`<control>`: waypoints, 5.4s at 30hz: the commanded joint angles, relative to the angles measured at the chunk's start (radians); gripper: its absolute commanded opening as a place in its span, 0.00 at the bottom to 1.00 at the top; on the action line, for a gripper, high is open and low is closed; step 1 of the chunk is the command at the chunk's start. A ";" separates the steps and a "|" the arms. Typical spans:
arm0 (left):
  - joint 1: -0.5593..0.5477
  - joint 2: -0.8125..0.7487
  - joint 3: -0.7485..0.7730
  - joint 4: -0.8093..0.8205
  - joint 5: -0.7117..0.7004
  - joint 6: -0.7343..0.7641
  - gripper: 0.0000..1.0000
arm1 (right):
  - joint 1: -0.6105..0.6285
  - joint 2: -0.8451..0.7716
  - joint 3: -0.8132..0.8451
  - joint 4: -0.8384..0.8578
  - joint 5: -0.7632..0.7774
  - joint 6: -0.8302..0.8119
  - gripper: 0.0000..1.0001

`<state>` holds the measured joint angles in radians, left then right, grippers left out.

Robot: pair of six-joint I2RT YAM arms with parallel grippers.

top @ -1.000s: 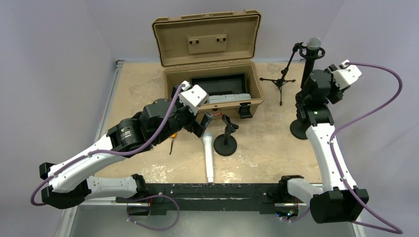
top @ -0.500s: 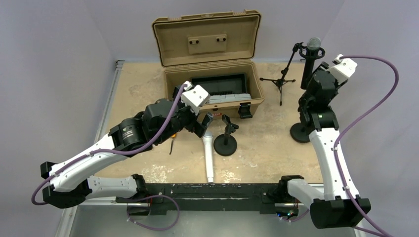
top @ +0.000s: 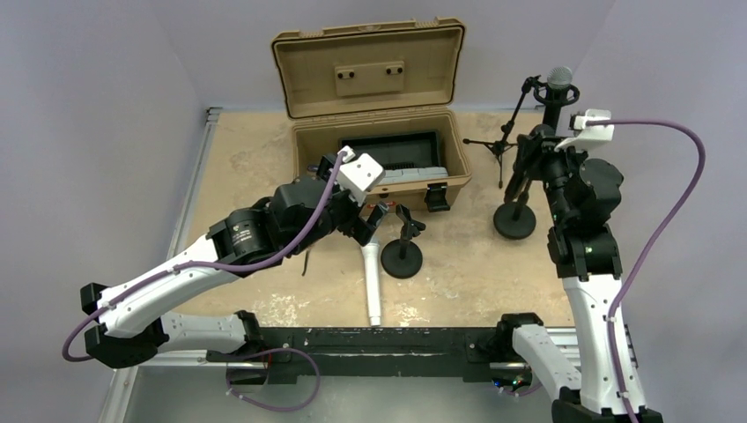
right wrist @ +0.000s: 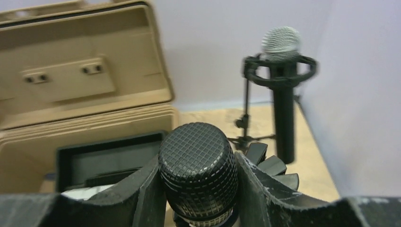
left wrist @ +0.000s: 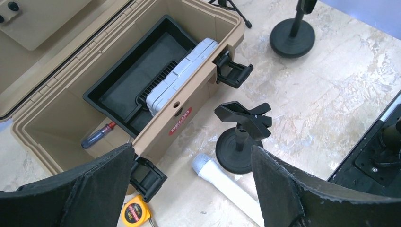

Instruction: Remove the microphone from the stand

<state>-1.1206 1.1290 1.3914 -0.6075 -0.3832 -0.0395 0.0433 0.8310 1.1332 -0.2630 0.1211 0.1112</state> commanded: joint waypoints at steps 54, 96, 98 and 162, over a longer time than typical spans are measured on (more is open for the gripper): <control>-0.065 0.475 0.495 0.129 0.069 -0.239 0.92 | 0.259 -0.166 -0.113 0.305 -0.137 0.283 0.89; 0.164 0.571 0.585 0.050 1.052 0.117 0.00 | 0.259 -0.343 -0.098 -0.129 -0.336 0.170 0.88; 0.189 0.586 0.611 -0.019 1.136 0.171 0.00 | 0.259 -0.351 -0.084 -0.154 -0.349 0.167 0.88; 0.304 0.719 0.764 -0.164 1.538 0.279 0.00 | 0.297 -0.365 -0.254 -0.226 -0.592 0.130 0.64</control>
<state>-0.8207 1.8935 2.1612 -0.8051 1.1507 0.2535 0.3294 0.4759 0.8745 -0.5011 -0.4259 0.2256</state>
